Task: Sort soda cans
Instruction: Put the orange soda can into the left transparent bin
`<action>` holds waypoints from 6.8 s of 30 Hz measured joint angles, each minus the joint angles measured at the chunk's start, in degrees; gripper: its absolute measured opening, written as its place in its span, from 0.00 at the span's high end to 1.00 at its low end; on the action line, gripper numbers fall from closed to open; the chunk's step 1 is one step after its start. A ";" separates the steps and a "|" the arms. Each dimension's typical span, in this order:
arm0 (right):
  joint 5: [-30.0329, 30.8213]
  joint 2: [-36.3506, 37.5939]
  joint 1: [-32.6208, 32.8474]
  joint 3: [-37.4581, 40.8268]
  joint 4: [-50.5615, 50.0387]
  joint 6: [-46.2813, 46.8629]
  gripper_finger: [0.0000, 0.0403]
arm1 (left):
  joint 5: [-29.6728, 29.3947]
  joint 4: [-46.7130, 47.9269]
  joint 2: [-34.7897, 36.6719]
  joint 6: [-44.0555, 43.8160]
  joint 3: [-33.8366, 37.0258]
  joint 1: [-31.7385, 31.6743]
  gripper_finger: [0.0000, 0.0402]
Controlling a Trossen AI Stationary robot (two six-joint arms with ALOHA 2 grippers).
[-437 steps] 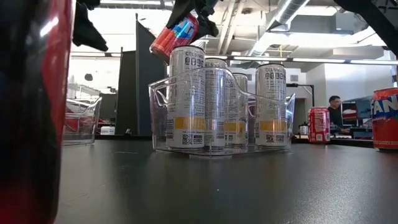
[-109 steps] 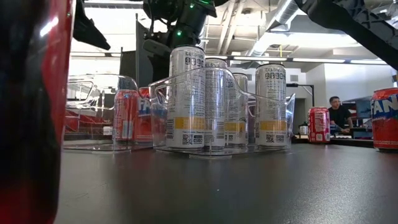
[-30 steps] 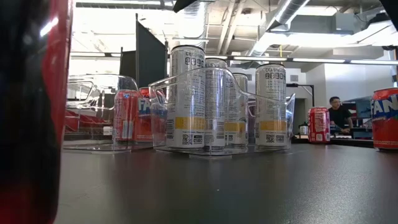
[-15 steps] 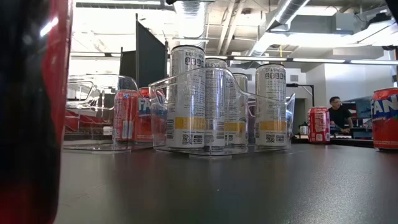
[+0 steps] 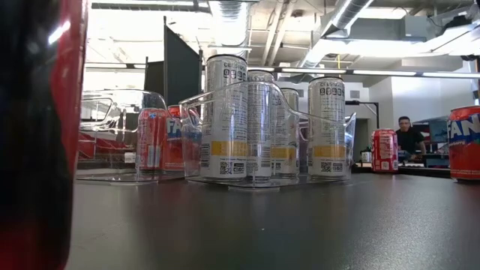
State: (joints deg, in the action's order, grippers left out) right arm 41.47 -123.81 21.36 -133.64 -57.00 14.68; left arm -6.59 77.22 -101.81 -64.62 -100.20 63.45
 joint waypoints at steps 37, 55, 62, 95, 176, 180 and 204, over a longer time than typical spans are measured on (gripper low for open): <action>4.09 0.07 3.00 0.00 -9.85 -5.33 0.20 | 8.85 -4.94 2.46 -33.16 -0.44 -1.67 0.13; 5.18 0.07 2.89 -0.02 -10.18 -4.61 0.21 | 11.35 -2.01 2.30 -23.30 2.13 1.50 0.13; 5.35 0.09 2.82 -0.03 -10.22 -4.02 0.21 | 8.05 -1.16 2.30 -24.10 2.13 4.03 0.13; 5.35 0.09 2.12 -0.04 -10.27 -3.54 0.21 | -3.69 2.83 -4.21 -12.05 2.12 6.00 0.13; 5.16 0.09 3.30 -0.04 -10.27 -4.09 0.21 | 1.64 -20.86 -3.99 -5.49 22.42 2.06 0.27; 5.15 0.09 3.30 -0.04 -10.29 -4.09 0.21 | 1.88 -20.86 -4.01 -3.50 22.42 1.50 0.27; 9.03 2.51 5.85 -0.11 -14.84 -1.06 0.21 | -2.13 -12.97 2.56 1.49 22.68 -1.00 0.27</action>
State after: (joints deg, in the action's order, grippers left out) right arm 50.51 -121.30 27.22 -133.75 -71.84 13.62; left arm -8.72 64.25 -99.24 -63.13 -77.52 62.45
